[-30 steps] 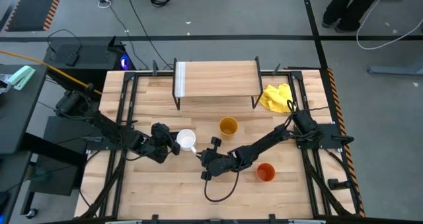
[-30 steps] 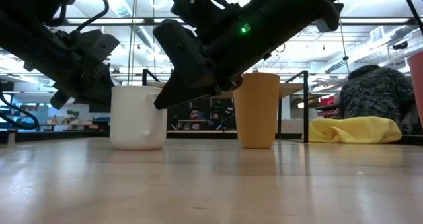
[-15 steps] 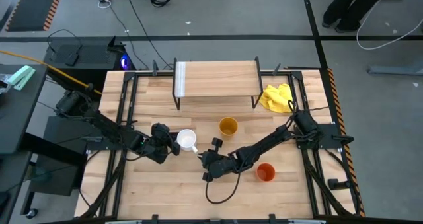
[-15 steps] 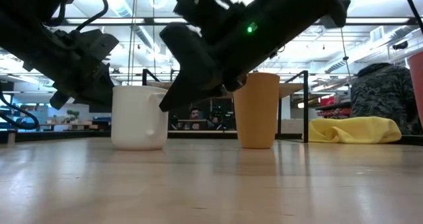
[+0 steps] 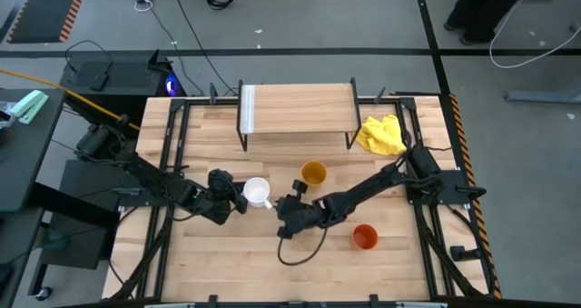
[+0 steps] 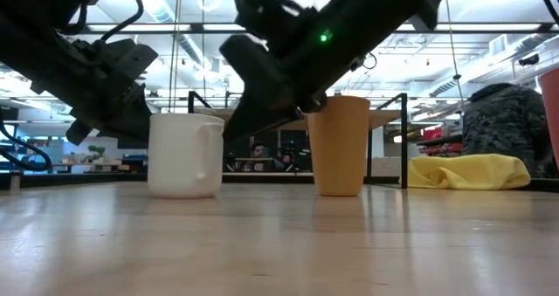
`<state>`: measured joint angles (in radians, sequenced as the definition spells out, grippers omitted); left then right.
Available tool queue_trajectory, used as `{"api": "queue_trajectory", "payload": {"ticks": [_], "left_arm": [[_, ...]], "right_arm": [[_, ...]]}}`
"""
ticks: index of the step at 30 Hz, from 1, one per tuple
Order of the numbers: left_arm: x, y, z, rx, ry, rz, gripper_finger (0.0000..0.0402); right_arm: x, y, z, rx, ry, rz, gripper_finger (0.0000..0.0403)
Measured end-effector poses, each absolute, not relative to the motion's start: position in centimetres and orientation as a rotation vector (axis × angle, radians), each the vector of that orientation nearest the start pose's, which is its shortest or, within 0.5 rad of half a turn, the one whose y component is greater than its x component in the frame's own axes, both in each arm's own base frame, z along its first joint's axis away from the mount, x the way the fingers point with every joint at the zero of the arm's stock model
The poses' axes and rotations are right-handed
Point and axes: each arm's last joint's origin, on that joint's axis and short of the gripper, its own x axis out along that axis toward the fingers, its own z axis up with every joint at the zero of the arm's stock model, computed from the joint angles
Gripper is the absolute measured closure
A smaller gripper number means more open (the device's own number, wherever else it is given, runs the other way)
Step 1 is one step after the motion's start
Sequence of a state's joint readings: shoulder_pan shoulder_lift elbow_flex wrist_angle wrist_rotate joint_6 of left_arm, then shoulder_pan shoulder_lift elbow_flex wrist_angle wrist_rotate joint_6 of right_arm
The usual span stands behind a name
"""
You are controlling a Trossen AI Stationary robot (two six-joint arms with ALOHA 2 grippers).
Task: Stack small to large cups/mugs on shelf
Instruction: Put the white mug on the shelf
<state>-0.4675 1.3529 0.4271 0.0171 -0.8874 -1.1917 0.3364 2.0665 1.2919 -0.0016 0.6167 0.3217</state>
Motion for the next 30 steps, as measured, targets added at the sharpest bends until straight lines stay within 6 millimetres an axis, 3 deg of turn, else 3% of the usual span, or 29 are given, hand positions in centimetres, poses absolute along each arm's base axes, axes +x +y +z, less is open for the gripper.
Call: {"api": "queue_trajectory", "payload": {"ticks": [10,30], "left_arm": [[19.9,-7.6,13.4,-0.554,0.369,0.716,0.0382],[20.0,-7.6,13.5,-0.564,0.360,0.711,0.0386]], "right_arm": [[41.0,12.8,14.5,-0.010,0.631,-0.335,0.0297],[41.3,13.2,14.9,0.020,0.590,-0.287,0.0296]]}}
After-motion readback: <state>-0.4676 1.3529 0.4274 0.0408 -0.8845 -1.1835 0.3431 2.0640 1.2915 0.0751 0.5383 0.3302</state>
